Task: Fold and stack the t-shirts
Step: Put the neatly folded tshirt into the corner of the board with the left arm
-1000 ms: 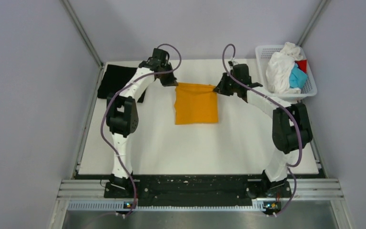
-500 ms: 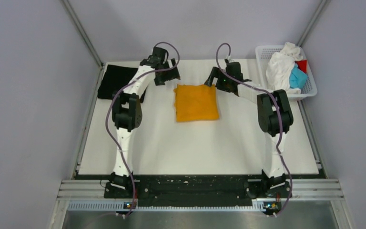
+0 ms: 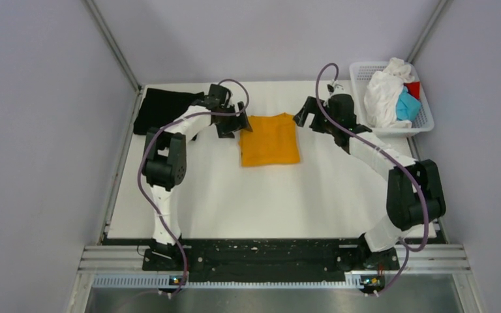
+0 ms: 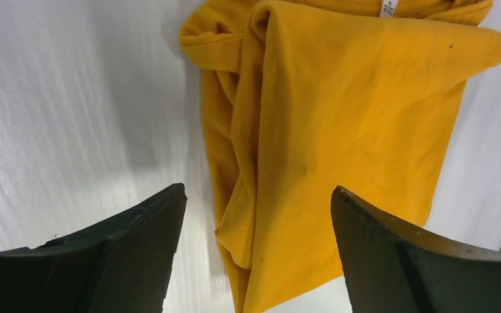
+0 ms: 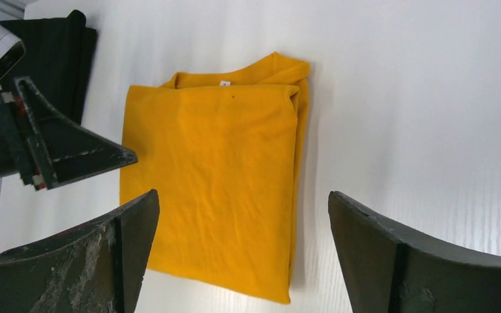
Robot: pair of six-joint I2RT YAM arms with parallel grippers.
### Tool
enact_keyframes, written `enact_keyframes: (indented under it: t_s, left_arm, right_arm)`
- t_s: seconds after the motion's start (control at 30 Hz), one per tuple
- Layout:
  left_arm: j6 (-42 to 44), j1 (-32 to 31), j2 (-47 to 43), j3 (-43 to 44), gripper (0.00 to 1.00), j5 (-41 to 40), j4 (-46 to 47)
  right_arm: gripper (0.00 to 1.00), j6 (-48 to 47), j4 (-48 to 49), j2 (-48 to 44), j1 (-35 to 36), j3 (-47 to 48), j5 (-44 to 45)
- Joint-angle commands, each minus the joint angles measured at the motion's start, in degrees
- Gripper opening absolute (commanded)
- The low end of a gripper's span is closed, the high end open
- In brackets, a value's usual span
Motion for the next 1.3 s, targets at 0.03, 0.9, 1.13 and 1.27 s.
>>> enact_keyframes:
  t_s: [0.03,0.9,1.13,1.27]
  left_arm:
    - [-0.57,-0.29,3.58,1.99,0.75,1.46,3.69]
    - [22.22,-4.50,1.98,13.81,0.00,-51.52,-6.65]
    - [37.18,1.07,-4.14,10.35,0.00,-51.53,3.18]
    - [42.60,4.15,-6.22,9.41,0.00,-49.68,6.48]
  right_arm:
    - [0.99,-1.85,-0.25,-8.75,-0.09,-4.26,2.57]
    - [0.99,-11.10,-2.04,-22.27,-1.01,-12.99,19.24]
    - [0.99,-11.66,-3.16,-21.92,-1.00,-12.62,21.49]
    - [0.99,-12.20,-3.89,-21.56,-1.05,-12.43,23.59]
